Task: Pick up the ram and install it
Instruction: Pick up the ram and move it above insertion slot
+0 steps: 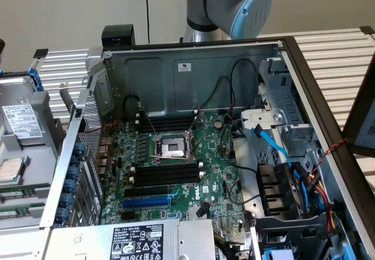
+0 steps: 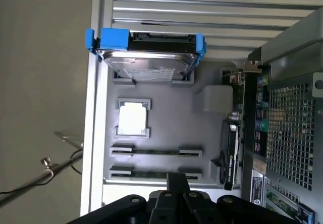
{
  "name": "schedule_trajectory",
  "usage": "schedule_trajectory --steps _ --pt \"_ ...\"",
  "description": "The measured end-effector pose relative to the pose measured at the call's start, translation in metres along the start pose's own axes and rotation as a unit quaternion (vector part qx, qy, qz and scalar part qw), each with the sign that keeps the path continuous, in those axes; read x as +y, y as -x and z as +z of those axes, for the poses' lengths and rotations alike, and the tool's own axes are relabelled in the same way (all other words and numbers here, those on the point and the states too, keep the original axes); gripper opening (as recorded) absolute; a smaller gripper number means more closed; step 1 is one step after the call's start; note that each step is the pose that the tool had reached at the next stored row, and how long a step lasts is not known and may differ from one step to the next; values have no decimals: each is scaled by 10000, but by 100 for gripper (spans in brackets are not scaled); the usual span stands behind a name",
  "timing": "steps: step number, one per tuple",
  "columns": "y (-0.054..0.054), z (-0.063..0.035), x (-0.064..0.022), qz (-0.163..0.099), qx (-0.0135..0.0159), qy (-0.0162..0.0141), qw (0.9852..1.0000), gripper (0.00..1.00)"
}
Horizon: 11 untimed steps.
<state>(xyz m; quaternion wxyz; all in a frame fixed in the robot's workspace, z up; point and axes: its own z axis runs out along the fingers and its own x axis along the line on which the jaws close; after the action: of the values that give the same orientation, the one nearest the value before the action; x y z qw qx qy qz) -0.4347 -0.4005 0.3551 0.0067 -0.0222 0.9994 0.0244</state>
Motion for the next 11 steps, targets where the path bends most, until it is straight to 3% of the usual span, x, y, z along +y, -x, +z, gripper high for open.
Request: schedule_trajectory --steps 6,11 --pt "0 31 -1 -538 25 8 9985 11" --pt "-1 89 -4 -994 49 15 9950 11"
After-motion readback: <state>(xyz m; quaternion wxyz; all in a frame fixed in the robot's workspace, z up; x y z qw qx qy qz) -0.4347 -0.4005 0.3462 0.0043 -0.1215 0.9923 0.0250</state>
